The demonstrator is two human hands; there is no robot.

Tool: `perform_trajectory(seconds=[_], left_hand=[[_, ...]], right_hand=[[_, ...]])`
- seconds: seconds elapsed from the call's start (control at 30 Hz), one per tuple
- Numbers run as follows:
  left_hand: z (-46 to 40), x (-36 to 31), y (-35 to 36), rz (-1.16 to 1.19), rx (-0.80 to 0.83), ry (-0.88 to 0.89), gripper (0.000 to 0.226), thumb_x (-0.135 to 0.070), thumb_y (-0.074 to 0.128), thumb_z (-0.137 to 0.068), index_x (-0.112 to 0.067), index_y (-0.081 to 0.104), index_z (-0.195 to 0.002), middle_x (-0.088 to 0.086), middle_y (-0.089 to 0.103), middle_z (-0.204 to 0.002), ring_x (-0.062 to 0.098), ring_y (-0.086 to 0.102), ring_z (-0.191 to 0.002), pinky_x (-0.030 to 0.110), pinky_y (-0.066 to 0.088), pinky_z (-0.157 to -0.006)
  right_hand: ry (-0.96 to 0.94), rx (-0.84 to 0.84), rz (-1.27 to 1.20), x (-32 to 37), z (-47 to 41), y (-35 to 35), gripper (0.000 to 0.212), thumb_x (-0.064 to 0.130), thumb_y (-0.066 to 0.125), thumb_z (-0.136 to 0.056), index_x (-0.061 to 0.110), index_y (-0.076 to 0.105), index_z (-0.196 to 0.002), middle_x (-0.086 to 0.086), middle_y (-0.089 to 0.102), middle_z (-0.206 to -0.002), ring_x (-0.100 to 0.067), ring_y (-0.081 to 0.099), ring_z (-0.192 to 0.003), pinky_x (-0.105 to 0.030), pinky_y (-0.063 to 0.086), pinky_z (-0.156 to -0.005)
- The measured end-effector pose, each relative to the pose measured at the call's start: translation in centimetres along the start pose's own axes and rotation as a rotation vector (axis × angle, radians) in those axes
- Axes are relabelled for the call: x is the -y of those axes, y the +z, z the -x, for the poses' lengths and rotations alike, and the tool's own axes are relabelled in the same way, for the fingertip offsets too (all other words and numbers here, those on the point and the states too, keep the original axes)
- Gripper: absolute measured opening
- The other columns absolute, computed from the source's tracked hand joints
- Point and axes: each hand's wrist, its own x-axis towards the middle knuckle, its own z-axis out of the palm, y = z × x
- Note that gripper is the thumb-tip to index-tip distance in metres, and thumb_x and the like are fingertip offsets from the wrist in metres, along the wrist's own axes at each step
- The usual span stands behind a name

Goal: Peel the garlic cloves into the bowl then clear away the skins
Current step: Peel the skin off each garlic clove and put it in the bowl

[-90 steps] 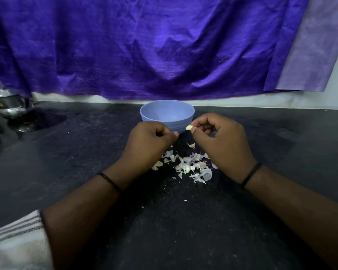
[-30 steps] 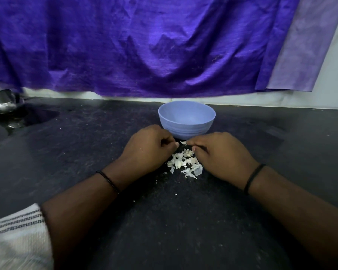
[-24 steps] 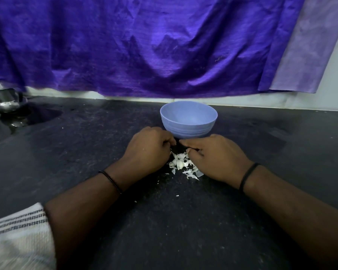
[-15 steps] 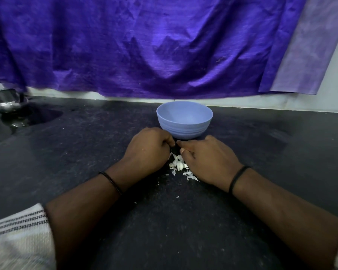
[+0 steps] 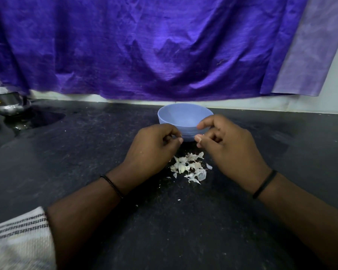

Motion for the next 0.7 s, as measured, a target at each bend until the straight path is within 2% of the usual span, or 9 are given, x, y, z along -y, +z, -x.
perform_trajectory(seconds=[0.1,0.2,0.33,0.5,0.63,0.7], left_hand=[[0.2,-0.2,0.1,0.171,-0.006,0.03,0.012,-0.019,0.072,-0.09,-0.023,0.073,-0.1,-0.005,0.07,-0.072,0.001,0.06,-0.059,0.015,0.047,-0.059],[0.5,-0.6,0.3,0.267,0.006,0.061,0.02,-0.016,0.075,-0.087,-0.017,0.074,-0.107,-0.001,0.072,-0.076,0.0,0.058,-0.058,0.015,0.047,-0.059],[0.7,-0.8,0.5,0.288,-0.02,0.065,0.015,-0.016,0.079,-0.083,-0.02,0.077,-0.097,-0.005,0.074,-0.076,0.0,0.061,-0.058,0.017,0.048,-0.058],[0.6,-0.8,0.4,0.146,-0.025,0.074,0.007,-0.019,0.08,-0.082,-0.021,0.079,-0.088,-0.011,0.073,-0.073,0.002,0.065,-0.062,0.02,0.052,-0.058],[0.6,-1.1,0.3,0.111,-0.02,0.059,0.001,-0.021,0.077,-0.084,-0.021,0.079,-0.084,-0.017,0.069,-0.066,-0.005,0.059,-0.057,0.009,0.041,-0.054],[0.7,-1.2,0.4,0.092,-0.022,0.056,0.004,-0.021,0.077,-0.084,-0.02,0.078,-0.081,-0.017,0.068,-0.063,-0.006,0.058,-0.055,0.009,0.039,-0.052]], right_hand=[[0.186,0.033,-0.311,0.0,-0.3,0.0,0.006,0.015,0.071,-0.09,0.017,0.066,-0.088,0.001,0.075,-0.073,-0.01,0.064,-0.061,-0.023,0.054,-0.061],[0.299,0.029,-0.489,0.0,-0.2,0.0,0.005,0.009,0.07,-0.09,0.009,0.072,-0.085,-0.009,0.074,-0.072,-0.013,0.06,-0.059,-0.024,0.053,-0.054],[0.367,0.074,-0.57,0.6,0.1,0.4,0.004,0.006,0.069,-0.091,0.004,0.073,-0.09,-0.014,0.074,-0.076,-0.011,0.059,-0.059,-0.02,0.052,-0.052],[0.426,0.082,-0.672,0.8,0.2,0.8,0.01,-0.003,0.07,-0.088,-0.002,0.07,-0.097,-0.018,0.073,-0.079,-0.011,0.06,-0.061,-0.021,0.058,-0.057],[0.412,0.079,-0.656,1.1,0.4,1.0,0.006,-0.002,0.071,-0.087,0.001,0.071,-0.093,-0.014,0.073,-0.077,-0.011,0.062,-0.06,-0.023,0.058,-0.058],[0.392,0.075,-0.587,1.1,0.4,1.3,0.004,0.0,0.07,-0.088,0.004,0.072,-0.089,-0.012,0.073,-0.074,-0.013,0.061,-0.06,-0.026,0.058,-0.058]])
